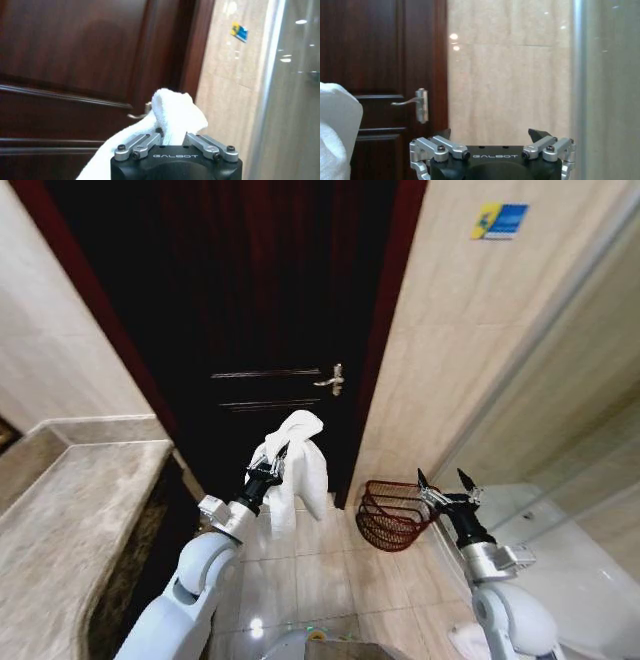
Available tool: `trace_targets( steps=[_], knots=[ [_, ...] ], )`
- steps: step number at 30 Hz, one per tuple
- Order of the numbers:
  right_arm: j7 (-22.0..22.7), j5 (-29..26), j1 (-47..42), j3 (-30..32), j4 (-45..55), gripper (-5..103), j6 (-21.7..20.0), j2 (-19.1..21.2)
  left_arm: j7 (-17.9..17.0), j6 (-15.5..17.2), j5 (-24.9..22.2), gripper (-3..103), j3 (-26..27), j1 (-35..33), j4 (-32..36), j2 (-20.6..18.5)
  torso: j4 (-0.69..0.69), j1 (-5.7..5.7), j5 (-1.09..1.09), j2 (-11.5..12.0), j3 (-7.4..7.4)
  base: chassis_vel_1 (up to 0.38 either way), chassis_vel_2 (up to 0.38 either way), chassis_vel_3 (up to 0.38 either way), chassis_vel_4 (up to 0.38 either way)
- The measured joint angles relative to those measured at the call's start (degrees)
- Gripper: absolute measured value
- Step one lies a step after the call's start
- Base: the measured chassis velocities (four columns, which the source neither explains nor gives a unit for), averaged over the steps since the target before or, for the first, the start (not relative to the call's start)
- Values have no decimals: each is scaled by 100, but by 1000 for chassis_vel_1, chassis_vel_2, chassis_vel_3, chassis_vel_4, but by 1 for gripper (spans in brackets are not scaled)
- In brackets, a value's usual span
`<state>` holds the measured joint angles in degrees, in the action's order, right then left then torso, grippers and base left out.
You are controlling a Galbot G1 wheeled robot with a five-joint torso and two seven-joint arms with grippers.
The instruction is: Discard the used towel into the hamper.
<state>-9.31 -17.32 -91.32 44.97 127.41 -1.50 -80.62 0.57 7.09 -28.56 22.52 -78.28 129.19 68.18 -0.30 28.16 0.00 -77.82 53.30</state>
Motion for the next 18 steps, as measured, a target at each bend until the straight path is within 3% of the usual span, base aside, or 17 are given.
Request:
trace_targets(
  steps=[18],
  knots=[
    [-237,-1,-109,20,88,100,-55,-54,13,-34,1,9,4,-3,-22,23,-1,0,1,0,0,-97,-103,-99,-98]
  ],
)
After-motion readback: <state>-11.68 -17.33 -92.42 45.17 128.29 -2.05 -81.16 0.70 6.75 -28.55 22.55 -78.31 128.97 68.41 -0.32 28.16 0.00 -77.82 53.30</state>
